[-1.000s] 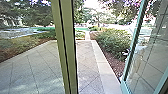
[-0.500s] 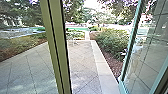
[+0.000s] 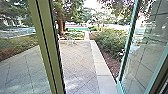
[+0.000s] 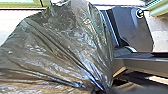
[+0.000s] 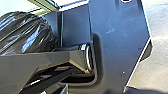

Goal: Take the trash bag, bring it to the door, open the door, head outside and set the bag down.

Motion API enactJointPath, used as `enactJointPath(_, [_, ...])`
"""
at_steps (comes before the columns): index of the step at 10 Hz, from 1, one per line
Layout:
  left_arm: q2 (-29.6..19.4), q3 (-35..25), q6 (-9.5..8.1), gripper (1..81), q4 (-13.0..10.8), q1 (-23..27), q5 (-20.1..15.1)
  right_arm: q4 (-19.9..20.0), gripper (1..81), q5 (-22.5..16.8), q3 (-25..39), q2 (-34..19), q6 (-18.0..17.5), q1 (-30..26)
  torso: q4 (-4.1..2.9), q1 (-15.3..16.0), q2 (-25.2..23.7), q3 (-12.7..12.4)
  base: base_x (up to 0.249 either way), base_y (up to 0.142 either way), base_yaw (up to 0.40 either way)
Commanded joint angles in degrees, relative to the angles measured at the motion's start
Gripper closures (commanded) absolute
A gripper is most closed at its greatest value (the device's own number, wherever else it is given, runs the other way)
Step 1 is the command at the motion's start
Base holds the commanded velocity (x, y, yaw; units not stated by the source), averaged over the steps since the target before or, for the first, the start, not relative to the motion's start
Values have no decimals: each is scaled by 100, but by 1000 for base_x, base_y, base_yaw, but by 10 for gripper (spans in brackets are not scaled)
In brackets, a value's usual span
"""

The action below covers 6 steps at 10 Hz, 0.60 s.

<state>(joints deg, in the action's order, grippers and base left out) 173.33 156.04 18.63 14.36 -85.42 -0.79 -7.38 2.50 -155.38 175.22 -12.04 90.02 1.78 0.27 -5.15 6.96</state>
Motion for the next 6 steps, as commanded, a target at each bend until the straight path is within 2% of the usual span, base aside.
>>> enactJointPath(1, [1, -12, 45, 811, -30, 285, -351, -45, 10, -303, 27, 25, 0, -234, 0, 0, 0, 0, 0, -124, 0])
enactJointPath(6, [1, -12, 45, 811, -21, 293, -343, -36, 10, -285, 27, 25, 0, -225, 0, 0, 0, 0, 0, -124, 0])
